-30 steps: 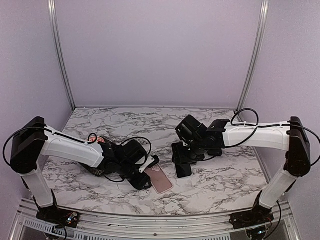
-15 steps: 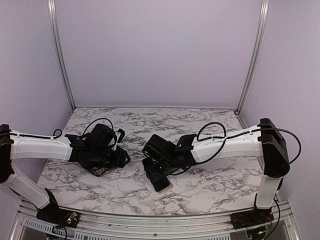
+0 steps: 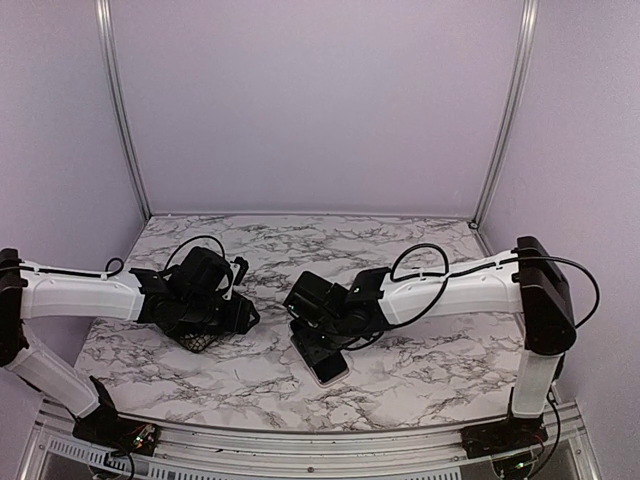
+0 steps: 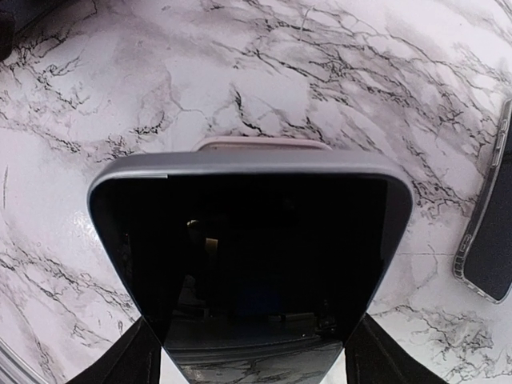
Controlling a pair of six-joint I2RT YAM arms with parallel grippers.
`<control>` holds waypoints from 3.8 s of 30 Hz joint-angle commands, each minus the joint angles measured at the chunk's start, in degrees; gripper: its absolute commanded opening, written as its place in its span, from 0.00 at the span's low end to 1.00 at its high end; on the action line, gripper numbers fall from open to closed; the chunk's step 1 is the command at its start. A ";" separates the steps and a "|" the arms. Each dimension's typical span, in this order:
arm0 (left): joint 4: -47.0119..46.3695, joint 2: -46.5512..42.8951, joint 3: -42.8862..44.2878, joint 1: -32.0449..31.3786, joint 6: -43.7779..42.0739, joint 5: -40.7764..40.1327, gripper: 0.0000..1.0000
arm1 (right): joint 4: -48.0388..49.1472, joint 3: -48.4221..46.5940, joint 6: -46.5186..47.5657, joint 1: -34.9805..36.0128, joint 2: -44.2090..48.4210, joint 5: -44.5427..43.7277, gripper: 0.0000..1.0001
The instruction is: Put the phone into the phone case
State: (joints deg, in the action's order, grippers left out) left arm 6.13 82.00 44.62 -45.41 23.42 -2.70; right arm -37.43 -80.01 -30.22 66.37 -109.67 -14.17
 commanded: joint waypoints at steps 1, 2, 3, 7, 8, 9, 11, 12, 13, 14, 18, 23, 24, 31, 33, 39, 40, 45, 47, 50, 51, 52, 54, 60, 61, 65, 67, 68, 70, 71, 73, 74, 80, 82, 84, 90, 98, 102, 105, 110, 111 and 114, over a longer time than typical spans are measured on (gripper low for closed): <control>0.37 -0.54 0.08 0.51 -0.19 -0.97 0.59 | -1.30 -1.10 -1.99 0.45 -1.05 0.39 0.37; 0.39 -0.58 0.06 0.56 -0.26 -0.96 0.59 | -1.30 -0.73 -2.23 0.43 -0.85 0.37 0.37; 0.38 -0.45 0.10 0.55 -0.38 -0.95 0.59 | -1.03 -0.17 -2.36 0.43 -0.67 0.58 0.36; 0.48 -0.19 0.20 0.65 -0.42 -0.92 0.59 | -1.97 0.55 -2.14 0.43 -1.20 1.87 0.37; 0.54 -0.25 0.16 0.67 -0.43 -0.94 0.59 | -2.99 -0.05 -1.91 0.47 -1.78 2.25 0.37; 0.55 -0.29 0.12 0.67 -0.47 -0.91 0.59 | -4.51 -0.99 -1.71 0.39 -2.39 2.57 0.37; 0.61 -0.30 0.12 0.66 -0.53 -0.90 0.59 | -8.30 -3.12 -1.70 0.43 -3.76 4.13 0.39; 0.63 -0.30 0.12 0.71 -0.49 -0.90 0.59 | -10.17 -4.19 -1.84 0.43 -4.52 4.57 0.40; 0.71 -0.36 0.12 0.72 -0.50 -0.95 0.59 | -11.83 -5.15 -1.97 0.35 -5.13 4.93 0.42; 0.78 -0.36 0.05 0.68 -0.48 -0.99 0.59 | -13.30 -5.86 -2.19 0.28 -5.79 5.16 0.43; 0.77 -0.42 0.16 0.81 -0.55 -1.00 0.59 | -15.64 -5.70 -2.90 -0.28 -7.86 6.06 0.47; 1.05 -0.56 0.05 0.84 -0.81 -1.16 0.59 | -15.66 -5.30 -3.78 -1.05 -8.15 7.31 0.55; 1.00 -0.56 0.03 0.92 -0.83 -1.18 0.59 | -15.72 -5.56 -3.64 -1.17 -8.28 7.46 0.58; 1.13 -0.37 0.04 0.87 -0.90 -0.83 0.59 | -19.35 -8.29 -3.36 -1.60 -9.79 7.39 0.99; 1.10 -0.39 -0.05 0.94 -0.92 -0.75 0.59 | -20.25 -8.30 -3.26 -2.12 -9.95 8.12 0.99; 1.09 -0.14 -0.08 1.00 -0.83 -0.26 0.60 | -17.83 -6.51 -0.66 -2.91 -10.57 12.34 0.99; 1.14 -0.16 0.04 1.02 -0.88 -0.14 0.60 | -17.14 -6.48 0.06 -2.91 -10.97 13.08 0.98; 1.35 -0.46 0.34 1.00 -1.13 -0.09 0.60 | -15.88 -7.18 1.79 -2.91 -12.63 13.55 0.82; 1.42 -0.63 0.25 1.02 -1.14 0.14 0.60 | -14.87 -6.93 1.96 -2.91 -12.36 14.43 0.70; 1.34 0.06 0.34 0.98 -1.02 0.89 0.60 | -13.18 -6.30 2.12 -2.91 -11.82 15.59 0.57; 1.42 0.55 0.47 1.02 -0.89 1.28 0.61 | -12.53 -5.96 2.24 -2.91 -11.54 15.52 0.53; 1.43 1.05 0.67 0.97 -0.64 1.86 0.62 | -11.90 -5.46 2.09 -2.83 -11.13 15.35 0.50; 1.31 2.21 1.22 0.98 -0.07 3.95 0.63 | -9.99 -4.55 1.90 -2.82 -9.96 15.18 0.46; -0.03 6.39 3.65 1.02 1.23 7.96 0.68 | -6.84 -2.38 1.75 -2.88 -7.30 14.43 0.37; -0.88 6.64 3.81 0.98 1.72 9.29 0.69 | -5.64 -1.58 1.67 -2.89 -6.49 12.83 0.35; -10.59 6.63 1.65 1.02 6.36 15.09 0.79 | 2.34 4.31 1.52 -2.91 -2.40 12.35 0.26; -17.11 7.21 -0.41 1.19 10.43 17.73 0.86 | 5.09 6.26 1.43 -3.04 -1.19 12.26 0.25; -20.63 7.97 -1.72 1.27 12.79 18.83 0.89 | 6.03 6.90 1.43 -3.08 -1.02 12.08 0.24; -26.89 10.59 -2.71 1.26 16.77 21.02 0.92 | 7.17 7.60 1.27 -3.29 -1.14 11.84 0.24; -29.36 12.25 -2.74 1.27 18.66 22.56 0.92 | 7.46 7.67 1.06 -3.41 -1.25 11.74 0.23; -33.65 15.91 -2.57 1.32 22.66 25.61 0.92 | 8.28 8.13 0.85 -3.44 -1.18 11.05 0.22; -35.53 17.62 -2.34 1.33 24.26 26.91 0.92 | 8.83 8.51 0.77 -3.52 -0.93 10.62 0.20; -42.44 24.02 -2.04 1.28 29.40 30.26 0.89 | 13.32 10.74 0.51 -3.87 0.72 10.05 0.19; -43.10 25.75 -1.38 1.20 29.85 31.51 0.82 | 14.07 10.82 0.73 -3.88 0.63 9.79 0.19; -43.57 27.36 -0.74 1.15 30.56 32.97 0.74 | 14.75 10.75 0.85 -3.96 0.60 9.67 0.19; -44.63 28.30 -1.24 0.89 31.35 34.31 0.64 | 16.61 11.54 0.07 -4.62 1.86 7.90 0.19; -44.71 28.73 0.38 0.67 31.16 34.55 0.52 | 19.86 11.76 0.57 -4.71 2.56 7.46 0.19; -44.80 29.15 0.77 0.56 30.84 34.75 0.47 | 21.75 12.55 0.83 -4.68 3.13 7.82 0.19; -44.80 29.80 1.22 0.46 30.73 35.22 0.39 | 22.99 12.54 0.79 -4.67 2.74 9.44 0.19; -44.84 29.89 1.20 0.32 30.16 34.96 0.28 | 24.17 12.51 0.59 -4.67 2.49 11.24 0.21; -44.83 29.95 1.23 0.25 29.99 35.03 0.25 | 24.02 12.53 0.56 -4.67 2.38 11.27 0.21; -44.87 30.27 1.41 -0.06 29.47 35.04 0.20 | 23.98 12.51 0.61 -4.66 2.03 11.59 0.22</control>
State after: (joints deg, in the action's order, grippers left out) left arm -39.53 110.87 45.19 -44.49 55.24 31.75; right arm -22.87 -66.46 -30.46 62.30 -107.04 -3.57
